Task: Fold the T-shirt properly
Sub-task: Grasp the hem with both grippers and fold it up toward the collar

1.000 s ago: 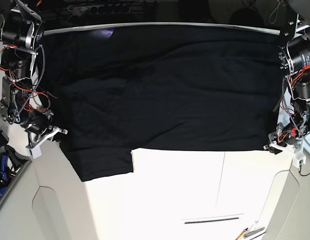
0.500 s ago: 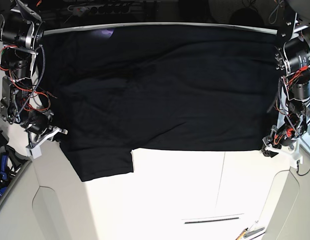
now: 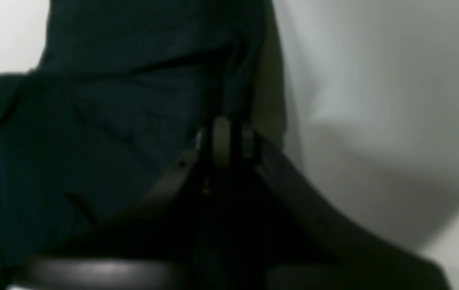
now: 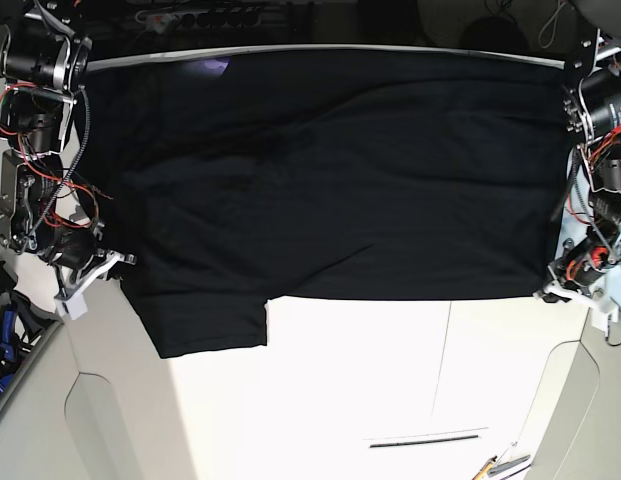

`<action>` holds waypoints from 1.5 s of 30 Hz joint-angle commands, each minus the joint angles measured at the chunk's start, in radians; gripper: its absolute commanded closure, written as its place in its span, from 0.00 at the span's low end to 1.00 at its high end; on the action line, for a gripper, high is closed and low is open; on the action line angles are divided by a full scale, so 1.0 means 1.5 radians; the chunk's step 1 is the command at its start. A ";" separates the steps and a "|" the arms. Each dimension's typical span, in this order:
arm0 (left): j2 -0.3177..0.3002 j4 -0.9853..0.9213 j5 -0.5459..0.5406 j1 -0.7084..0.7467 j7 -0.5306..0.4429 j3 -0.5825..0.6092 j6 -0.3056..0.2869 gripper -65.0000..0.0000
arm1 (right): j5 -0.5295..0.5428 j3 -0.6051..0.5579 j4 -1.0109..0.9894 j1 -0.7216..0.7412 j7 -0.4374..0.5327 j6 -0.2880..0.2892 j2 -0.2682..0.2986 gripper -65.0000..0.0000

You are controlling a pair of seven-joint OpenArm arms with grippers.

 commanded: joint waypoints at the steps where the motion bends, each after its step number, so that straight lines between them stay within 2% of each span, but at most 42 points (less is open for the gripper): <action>1: -0.023 0.026 -0.025 -0.012 -0.002 -0.004 -0.009 1.00 | 0.016 0.001 0.035 0.018 0.007 0.005 0.009 1.00; 6: -0.047 0.098 -0.124 0.049 0.076 -0.028 -0.061 1.00 | 0.016 0.001 0.151 -0.037 -0.028 0.005 0.009 1.00; 9: -0.054 0.165 -0.198 0.107 0.120 -0.071 -0.090 1.00 | 0.016 0.003 0.223 -0.090 -0.039 0.005 0.009 1.00; 14: -0.054 0.286 -0.305 0.204 0.235 -0.158 -0.107 1.00 | 0.016 0.031 0.319 -0.176 -0.063 0.004 0.008 1.00; 17: -0.054 0.350 -0.363 0.268 0.272 -0.194 -0.107 1.00 | 0.016 0.065 0.358 -0.218 -0.073 0.000 0.008 1.00; 21: -0.054 0.418 -0.392 0.349 0.292 -0.228 -0.107 1.00 | 0.032 0.116 0.388 -0.261 -0.097 0.000 0.009 1.00; 26: -0.053 0.471 -0.407 0.433 0.314 -0.265 -0.107 1.00 | 0.127 0.173 0.407 -0.302 -0.161 0.000 0.008 1.00; 30: -0.054 0.494 -0.435 0.479 0.338 -0.292 -0.107 1.00 | 0.175 0.204 0.408 -0.322 -0.204 0.001 0.008 1.00; 38: -0.054 0.506 -0.479 0.535 0.370 -0.316 -0.107 1.00 | 0.216 0.241 0.423 -0.358 -0.234 0.001 0.008 1.00; 45: -0.053 0.509 -0.487 0.556 0.382 -0.316 -0.107 1.00 | 0.215 0.243 0.474 -0.405 -0.241 0.001 0.008 1.00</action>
